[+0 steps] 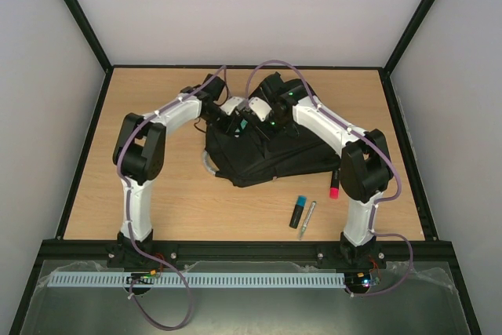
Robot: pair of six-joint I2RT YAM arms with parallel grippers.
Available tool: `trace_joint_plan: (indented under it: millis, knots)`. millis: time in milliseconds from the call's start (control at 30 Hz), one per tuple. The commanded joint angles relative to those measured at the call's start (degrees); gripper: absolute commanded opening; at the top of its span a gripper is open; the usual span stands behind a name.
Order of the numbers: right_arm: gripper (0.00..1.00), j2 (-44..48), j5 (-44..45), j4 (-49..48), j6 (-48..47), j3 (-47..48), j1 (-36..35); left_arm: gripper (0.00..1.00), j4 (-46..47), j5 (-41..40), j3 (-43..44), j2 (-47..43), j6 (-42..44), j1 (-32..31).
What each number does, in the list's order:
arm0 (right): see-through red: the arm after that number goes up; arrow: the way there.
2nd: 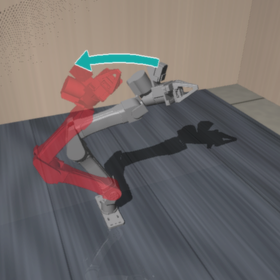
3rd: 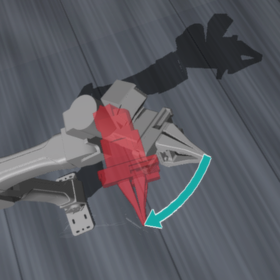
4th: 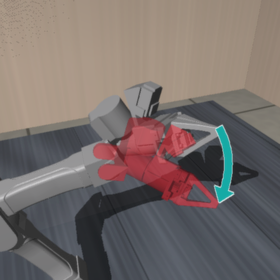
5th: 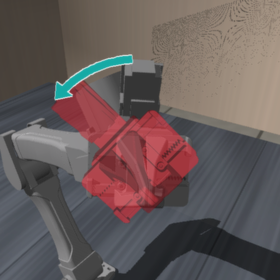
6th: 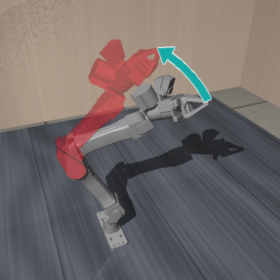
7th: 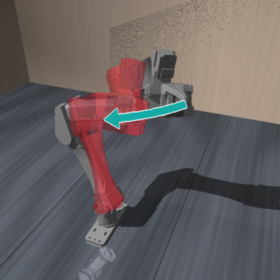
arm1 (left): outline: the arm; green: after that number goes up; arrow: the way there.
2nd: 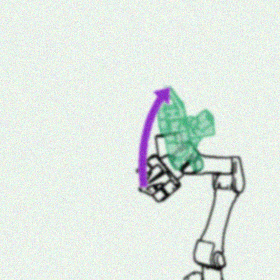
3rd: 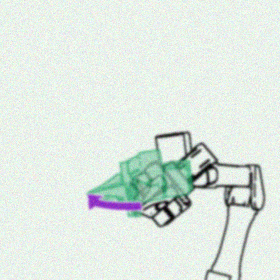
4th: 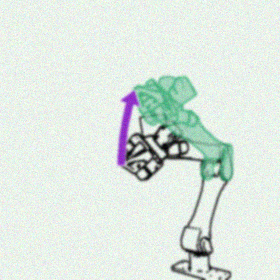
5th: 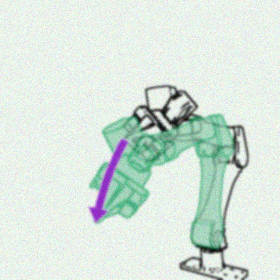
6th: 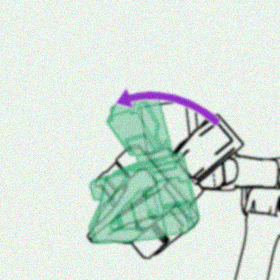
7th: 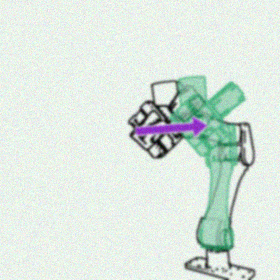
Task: Pack the student bag
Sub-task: Place the stationery in the student bag.
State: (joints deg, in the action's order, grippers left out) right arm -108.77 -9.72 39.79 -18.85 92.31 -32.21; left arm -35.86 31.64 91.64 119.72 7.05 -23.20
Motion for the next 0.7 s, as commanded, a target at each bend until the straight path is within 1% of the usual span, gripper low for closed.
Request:
trace_joint_plan:
  millis: [0,100,200,267,333,433,533,600,633,667]
  knots:
    - [0.01,0.44,-2.26,-0.75,-0.84,-1.17,-1.14,0.15,1.29,0.71,2.85,2.7,-0.45,-0.18]
    - [0.01,0.3,-3.54,-0.15,-0.47,-1.34,-1.19,0.06,1.76,7.17,6.22,4.32,-3.5,-0.18]
    - [0.01,0.69,-4.58,0.03,-0.16,-1.21,-1.19,0.02,3.18,16.8,8.48,6.0,-7.62,-0.24]
    - [0.01,0.81,-4.74,0.24,-0.07,-1.18,-1.19,0.02,6.49,23.34,8.54,7.12,-11.33,-0.27]
    - [0.01,1.26,-5.03,0.37,0.1,-1.17,-1.13,0.02,11.24,28.19,7.67,8.81,-18.49,-0.27]
    - [0.01,2.05,-6.49,0.89,0.56,-1.05,-1.12,0.02,21.36,35.57,6.28,11.18,-29.85,-0.86]
    - [0.01,2.54,-7.6,1.64,0.74,-0.56,-1.17,0.04,28.3,39.06,6.5,12.74,-36.92,-2.34]
    - [0.01,2.6,-8.43,2.42,0.75,0.24,-1.15,0.05,34.77,39.57,5.99,12.7,-41.92,-3.36]
    - [0.01,2.76,-8.74,2.63,0.75,0.51,-1.14,0.08,36.59,38.7,6.09,12.56,-43.05,-4.07]
    - [0.01,2.81,-8.93,2.82,0.75,0.64,-1.11,0.14,36.68,37.16,6.41,12.6,-43.2,-4.65]
